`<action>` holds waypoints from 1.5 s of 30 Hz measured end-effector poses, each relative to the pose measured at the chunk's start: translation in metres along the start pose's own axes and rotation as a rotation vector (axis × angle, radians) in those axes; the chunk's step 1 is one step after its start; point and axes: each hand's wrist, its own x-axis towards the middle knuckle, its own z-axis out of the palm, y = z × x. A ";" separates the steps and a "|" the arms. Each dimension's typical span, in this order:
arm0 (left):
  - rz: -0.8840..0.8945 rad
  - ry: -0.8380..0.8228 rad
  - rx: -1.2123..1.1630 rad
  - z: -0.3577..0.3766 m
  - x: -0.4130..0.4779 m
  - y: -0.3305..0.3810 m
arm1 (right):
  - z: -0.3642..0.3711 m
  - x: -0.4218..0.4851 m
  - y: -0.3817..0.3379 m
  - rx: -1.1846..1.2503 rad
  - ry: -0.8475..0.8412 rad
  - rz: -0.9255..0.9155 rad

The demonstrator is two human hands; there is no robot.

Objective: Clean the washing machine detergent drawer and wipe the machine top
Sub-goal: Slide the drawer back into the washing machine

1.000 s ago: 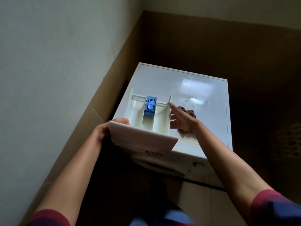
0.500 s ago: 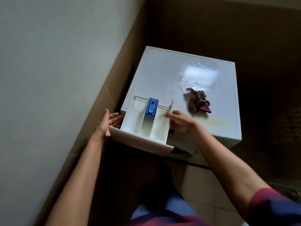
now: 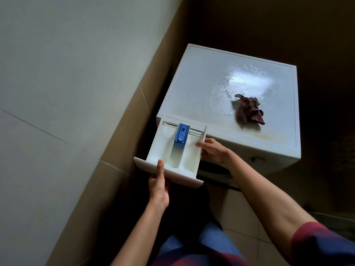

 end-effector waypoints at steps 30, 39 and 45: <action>-0.056 0.219 0.019 -0.013 0.087 -0.035 | -0.041 0.054 -0.040 -1.405 0.308 -0.191; -0.078 0.184 -0.053 -0.011 0.093 -0.046 | -0.040 0.055 -0.038 -1.365 0.343 -0.187; -0.063 0.184 -0.025 -0.010 0.092 -0.052 | -0.040 0.054 -0.038 -1.333 0.351 -0.203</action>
